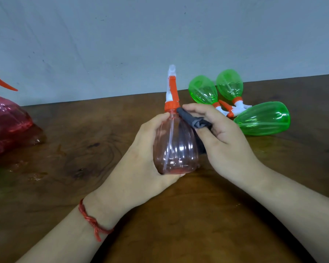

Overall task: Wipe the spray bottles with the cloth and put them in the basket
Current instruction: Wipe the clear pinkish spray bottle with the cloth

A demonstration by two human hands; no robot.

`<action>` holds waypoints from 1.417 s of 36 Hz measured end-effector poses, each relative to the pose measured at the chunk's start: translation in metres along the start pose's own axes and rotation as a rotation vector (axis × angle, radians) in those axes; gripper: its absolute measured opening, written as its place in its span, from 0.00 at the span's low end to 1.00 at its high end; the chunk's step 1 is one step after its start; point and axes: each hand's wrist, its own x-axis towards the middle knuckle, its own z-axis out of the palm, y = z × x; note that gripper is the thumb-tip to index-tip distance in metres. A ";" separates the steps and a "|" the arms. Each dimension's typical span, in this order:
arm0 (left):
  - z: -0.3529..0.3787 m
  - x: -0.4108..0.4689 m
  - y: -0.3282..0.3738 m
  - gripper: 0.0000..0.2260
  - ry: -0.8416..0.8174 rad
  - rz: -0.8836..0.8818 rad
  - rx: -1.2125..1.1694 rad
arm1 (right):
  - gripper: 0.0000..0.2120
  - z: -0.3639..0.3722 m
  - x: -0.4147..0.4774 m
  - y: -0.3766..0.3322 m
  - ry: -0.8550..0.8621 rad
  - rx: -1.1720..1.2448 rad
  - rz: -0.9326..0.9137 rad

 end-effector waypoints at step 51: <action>0.004 -0.005 -0.002 0.50 -0.029 -0.134 -0.286 | 0.26 -0.004 0.007 0.003 -0.043 0.361 0.215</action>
